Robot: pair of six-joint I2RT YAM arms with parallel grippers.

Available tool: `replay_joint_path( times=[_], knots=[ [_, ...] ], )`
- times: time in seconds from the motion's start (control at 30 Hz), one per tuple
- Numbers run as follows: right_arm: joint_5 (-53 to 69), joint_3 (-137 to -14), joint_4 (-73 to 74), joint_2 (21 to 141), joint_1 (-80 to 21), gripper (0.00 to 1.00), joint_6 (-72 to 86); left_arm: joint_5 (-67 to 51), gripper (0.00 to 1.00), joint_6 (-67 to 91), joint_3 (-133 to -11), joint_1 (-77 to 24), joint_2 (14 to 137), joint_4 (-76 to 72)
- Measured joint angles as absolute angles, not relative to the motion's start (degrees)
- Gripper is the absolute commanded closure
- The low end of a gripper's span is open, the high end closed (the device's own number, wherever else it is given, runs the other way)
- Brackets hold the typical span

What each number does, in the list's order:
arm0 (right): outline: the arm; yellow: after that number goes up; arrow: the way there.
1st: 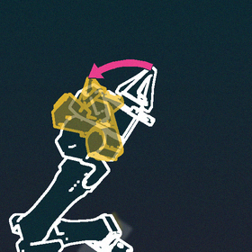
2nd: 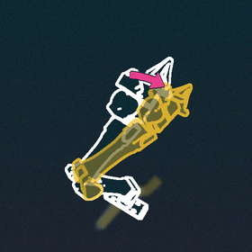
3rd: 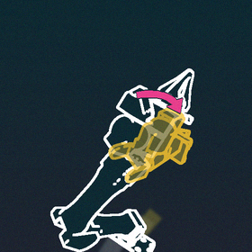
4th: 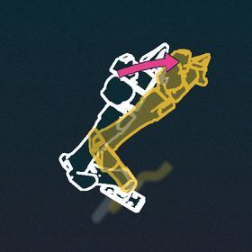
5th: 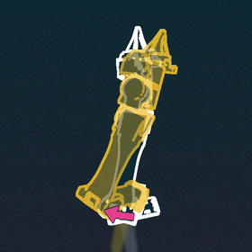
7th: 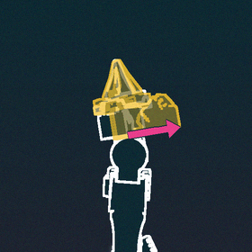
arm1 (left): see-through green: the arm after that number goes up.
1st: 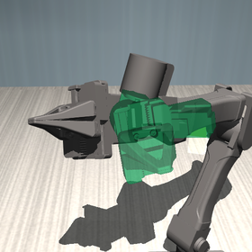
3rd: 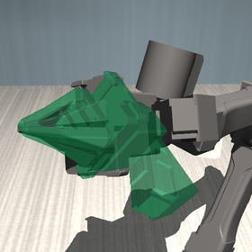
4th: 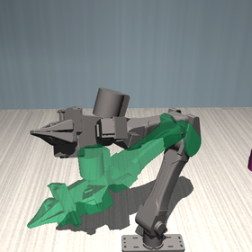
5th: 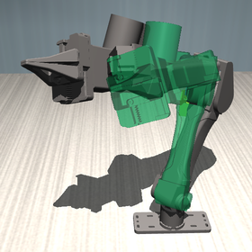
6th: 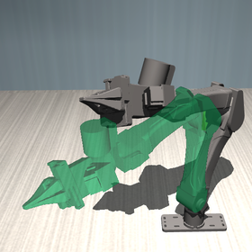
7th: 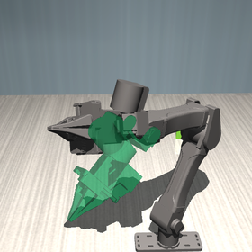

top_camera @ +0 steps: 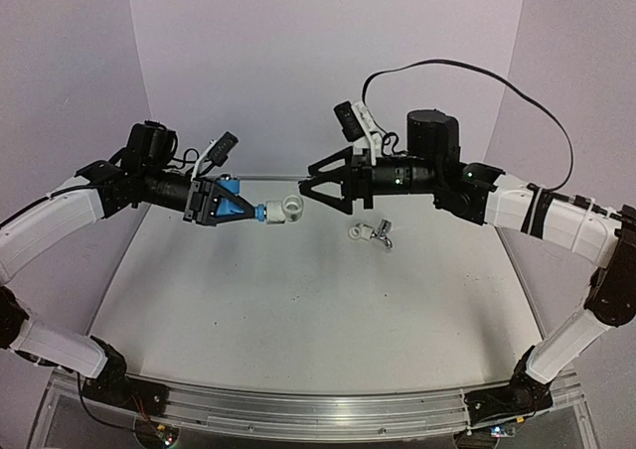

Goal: Install the water faucets
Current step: Screw the adaptor onto the water faucet.

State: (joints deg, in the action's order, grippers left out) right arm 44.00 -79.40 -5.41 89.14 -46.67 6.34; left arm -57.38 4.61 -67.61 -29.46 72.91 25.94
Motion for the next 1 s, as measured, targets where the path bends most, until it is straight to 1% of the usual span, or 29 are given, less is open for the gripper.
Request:
replay_joint_path(
  times=[0.17, 0.3, 0.37, 0.57, 0.6, 0.63, 0.7, 0.8, 0.87, 0.93, 1.0],
  knots=[
    [44.2, -79.3, -1.8, 89.2, -48.1, 0.11, -3.1, -63.7, 1.00, 7.7, -68.4, -29.5, 74.0, 26.0],
    [45.3, -79.2, -2.5, 90.6, -49.1, 0.17, -4.7, -66.0, 1.00, 8.7, -69.2, -29.5, 75.2, 26.0],
    [46.2, -78.6, -3.9, 91.7, -49.2, 0.27, -3.8, -66.4, 1.00, 9.0, -69.3, -29.5, 75.7, 26.0],
    [47.8, -77.6, -8.4, 95.3, -49.2, 0.78, 3.2, -65.0, 1.00, 8.9, -69.9, -29.3, 77.0, 26.4],
    [47.5, -77.6, -9.0, 95.8, -49.2, 0.85, 5.1, -64.1, 1.00, 8.6, -69.9, -29.2, 76.9, 26.6],
    [47.5, -77.6, -9.8, 96.3, -49.1, 0.87, 7.9, -63.0, 1.00, 7.7, -69.9, -29.1, 76.8, 26.8],
    [48.9, -77.9, -11.9, 97.6, -48.4, 0.89, 14.0, -59.9, 1.00, 5.2, -69.7, -29.0, 76.3, 27.0],
    [52.6, -78.2, -17.6, 100.7, -47.0, 0.87, 25.4, -53.7, 1.00, -0.9, -68.5, -29.7, 73.7, 27.2],
    [55.9, -77.5, -23.8, 103.3, -46.1, 0.87, 35.5, -48.3, 1.00, -5.6, -67.2, -31.1, 71.6, 27.1],
    [58.7, -74.7, -35.0, 106.5, -45.2, 0.87, 48.8, -42.7, 1.00, -11.4, -66.2, -32.9, 70.2, 27.0],
    [59.6, -71.4, -46.6, 109.5, -44.8, 0.84, 60.8, -39.1, 1.00, -15.9, -65.5, -34.3, 70.2, 27.4]
  ],
)
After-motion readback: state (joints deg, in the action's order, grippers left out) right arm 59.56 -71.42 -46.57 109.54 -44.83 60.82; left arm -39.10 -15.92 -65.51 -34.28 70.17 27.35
